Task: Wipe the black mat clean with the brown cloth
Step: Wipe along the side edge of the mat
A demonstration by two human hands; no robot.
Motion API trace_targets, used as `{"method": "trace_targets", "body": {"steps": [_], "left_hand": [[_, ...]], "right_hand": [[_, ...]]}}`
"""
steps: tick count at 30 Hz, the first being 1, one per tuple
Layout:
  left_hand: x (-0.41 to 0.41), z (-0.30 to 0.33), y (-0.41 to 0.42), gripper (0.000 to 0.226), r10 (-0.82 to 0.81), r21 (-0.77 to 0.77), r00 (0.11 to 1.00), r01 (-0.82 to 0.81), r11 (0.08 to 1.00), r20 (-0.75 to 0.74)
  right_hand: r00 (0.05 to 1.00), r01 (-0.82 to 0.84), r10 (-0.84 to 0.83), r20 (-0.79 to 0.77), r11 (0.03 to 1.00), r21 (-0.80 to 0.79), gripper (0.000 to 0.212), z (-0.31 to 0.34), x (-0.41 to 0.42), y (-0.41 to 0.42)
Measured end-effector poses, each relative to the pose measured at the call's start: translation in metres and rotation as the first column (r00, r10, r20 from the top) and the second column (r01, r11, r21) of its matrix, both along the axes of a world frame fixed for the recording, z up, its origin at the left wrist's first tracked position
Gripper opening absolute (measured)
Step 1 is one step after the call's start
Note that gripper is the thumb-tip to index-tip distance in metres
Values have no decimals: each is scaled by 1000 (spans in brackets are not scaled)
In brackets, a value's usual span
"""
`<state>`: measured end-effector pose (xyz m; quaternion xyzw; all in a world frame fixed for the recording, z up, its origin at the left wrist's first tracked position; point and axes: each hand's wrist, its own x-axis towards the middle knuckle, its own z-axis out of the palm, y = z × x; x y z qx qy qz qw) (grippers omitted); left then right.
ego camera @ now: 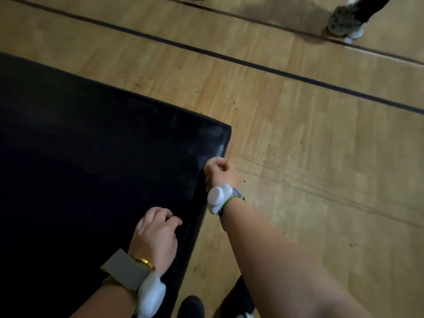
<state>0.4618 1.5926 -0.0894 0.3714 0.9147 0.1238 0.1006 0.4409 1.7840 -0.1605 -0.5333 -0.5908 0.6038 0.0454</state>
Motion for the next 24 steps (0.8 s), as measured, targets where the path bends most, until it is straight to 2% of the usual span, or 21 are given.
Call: {"method": "trace_targets", "body": {"steps": [4, 7, 10, 13, 16, 19, 24], "left_hand": [[2, 2, -16, 44, -15, -8, 1000, 15, 1000, 25], [-2, 6, -29, 44, -25, -47, 998, 27, 999, 50], [-6, 16, -30, 37, -5, -148, 995, 19, 989, 95], [-9, 19, -28, 33, 4, -163, 987, 22, 986, 162], [-11, 19, -24, 33, -15, -163, 986, 43, 986, 165], [-8, 20, -24, 34, -51, -159, 987, 75, 984, 153], [-5, 15, -28, 37, -77, -190, 986, 104, 976, 147]], "right_hand": [[997, 46, -43, -62, 998, 53, 21, -2, 1, -3], [999, -14, 18, -44, 995, 94, 17, 0, 19, -11], [998, -55, 55, -15, 998, -4, 23, -4, 66, -50], [990, -138, 140, 35, 989, -48, 28, 2, 104, -93], [995, -97, 97, 20, 995, -8, 19, 7, 89, -81], [998, 68, -68, 5, 998, -2, 16, 10, 62, -55], [999, 21, -22, 33, 999, 33, 18, 28, 69, -68]]}}
